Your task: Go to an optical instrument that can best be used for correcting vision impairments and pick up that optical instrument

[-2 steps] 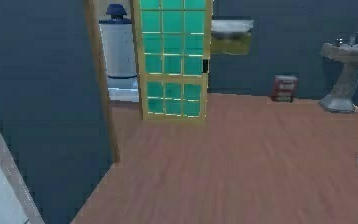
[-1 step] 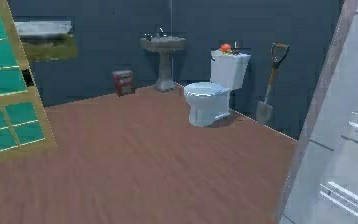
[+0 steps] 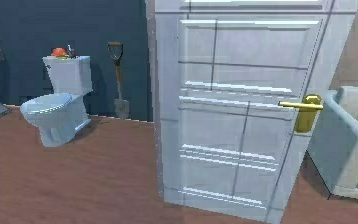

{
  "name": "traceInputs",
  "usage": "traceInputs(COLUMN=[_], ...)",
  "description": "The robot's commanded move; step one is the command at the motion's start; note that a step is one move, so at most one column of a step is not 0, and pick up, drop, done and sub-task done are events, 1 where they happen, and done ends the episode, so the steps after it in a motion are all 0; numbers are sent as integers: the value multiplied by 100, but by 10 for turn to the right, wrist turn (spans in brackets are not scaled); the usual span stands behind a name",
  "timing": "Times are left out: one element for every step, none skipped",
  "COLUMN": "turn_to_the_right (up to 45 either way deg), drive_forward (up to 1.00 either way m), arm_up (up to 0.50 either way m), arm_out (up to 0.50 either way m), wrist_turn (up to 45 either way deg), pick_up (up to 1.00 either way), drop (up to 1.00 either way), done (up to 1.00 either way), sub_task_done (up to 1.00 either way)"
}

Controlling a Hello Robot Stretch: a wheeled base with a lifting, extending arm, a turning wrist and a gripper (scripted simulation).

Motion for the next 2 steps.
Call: traceInputs(turn_to_the_right=[0,-450], drive_forward=[5,0], arm_up=[0,0], arm_out=[0,0], wrist_turn=[0,0], pick_up=[0,0], drop=[0,0], done=[0,0], sub_task_done=[0,0])
